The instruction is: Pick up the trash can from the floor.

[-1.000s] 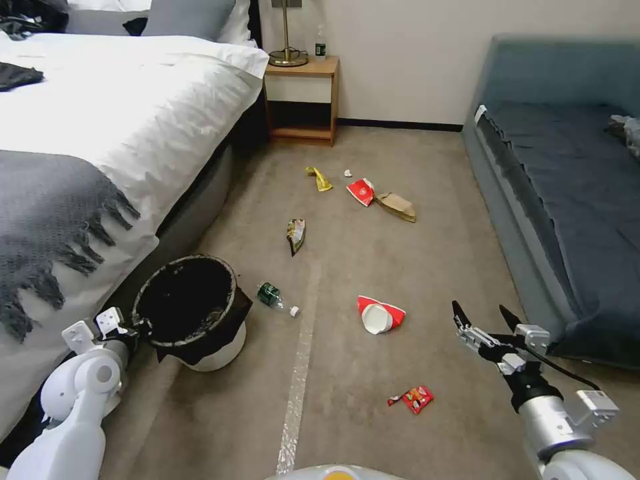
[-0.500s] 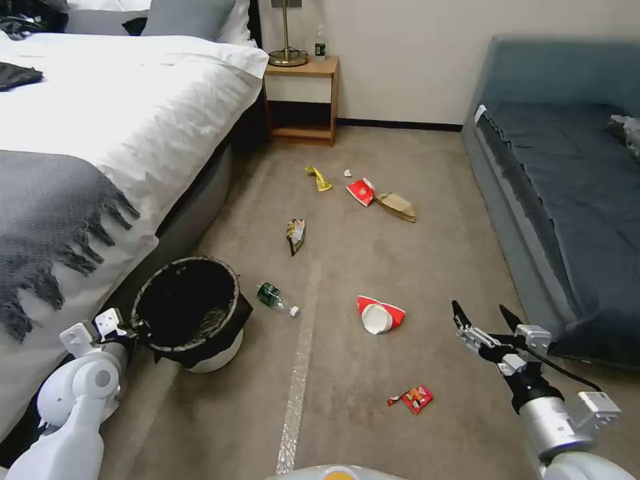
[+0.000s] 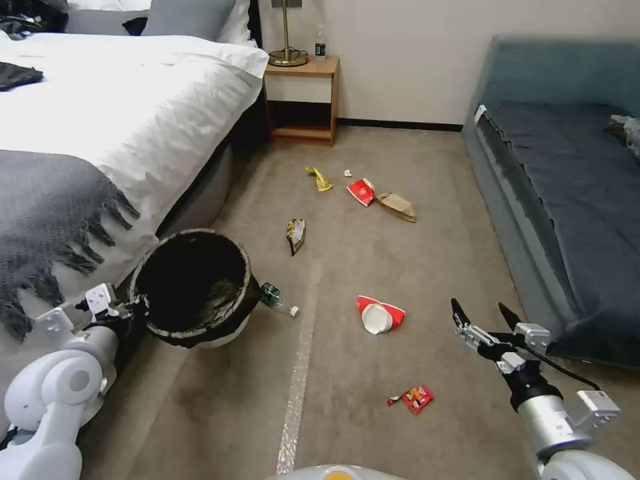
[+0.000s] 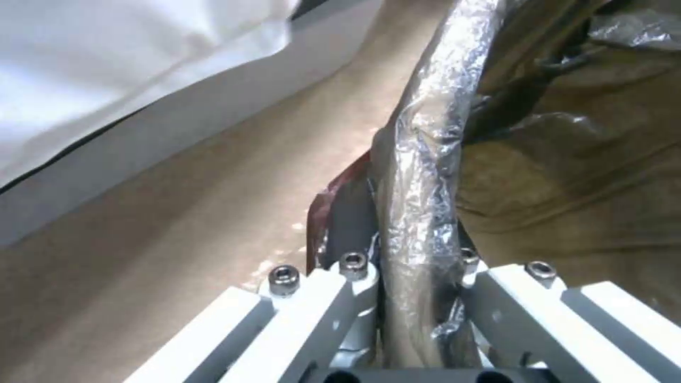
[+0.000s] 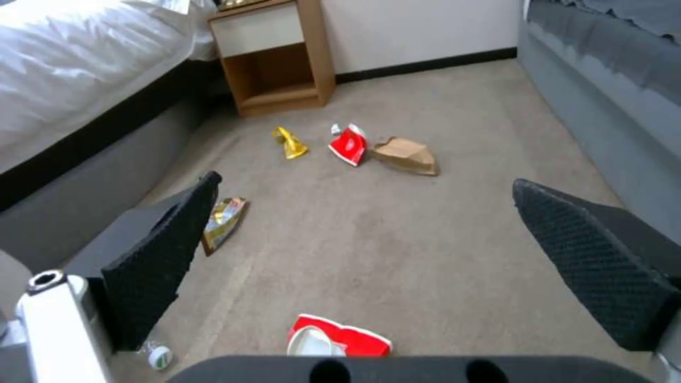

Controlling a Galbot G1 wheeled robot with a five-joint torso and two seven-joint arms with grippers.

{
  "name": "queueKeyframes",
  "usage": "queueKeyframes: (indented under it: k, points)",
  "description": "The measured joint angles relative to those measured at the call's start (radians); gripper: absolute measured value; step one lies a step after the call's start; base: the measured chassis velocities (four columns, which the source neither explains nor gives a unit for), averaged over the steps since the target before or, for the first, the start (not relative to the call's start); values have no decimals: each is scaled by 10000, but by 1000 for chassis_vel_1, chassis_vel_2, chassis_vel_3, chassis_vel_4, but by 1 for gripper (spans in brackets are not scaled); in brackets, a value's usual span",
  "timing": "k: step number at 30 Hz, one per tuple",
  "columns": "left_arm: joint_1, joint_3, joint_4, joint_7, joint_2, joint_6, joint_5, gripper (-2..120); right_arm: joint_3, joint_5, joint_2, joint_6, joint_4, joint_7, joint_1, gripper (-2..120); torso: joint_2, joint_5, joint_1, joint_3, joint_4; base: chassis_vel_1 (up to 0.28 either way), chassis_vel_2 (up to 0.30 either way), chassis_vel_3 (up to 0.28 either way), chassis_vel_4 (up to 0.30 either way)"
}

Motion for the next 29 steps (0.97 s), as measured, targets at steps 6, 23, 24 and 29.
queueKeyframes:
  k: [6,23,24,29]
  points:
    - [106,-31,-552,-55,2,84,-219,3,4,-1,17,0,0,0,29,100,0,-1,0,0,0,0,0,0,0]
    - [262,4,-704,-80,-20,107,-459,3,26,-118,198,13,260,-33,-183,100,0,-3,0,0,1,0,0,0,0]
    - [285,6,-724,-80,-41,107,-458,3,29,-128,201,21,273,-36,-198,100,0,-3,0,0,1,0,0,0,0]
    - [336,-1,-746,-75,-55,101,-444,3,30,-159,221,40,305,-44,-229,100,0,-3,0,0,1,0,0,0,0]
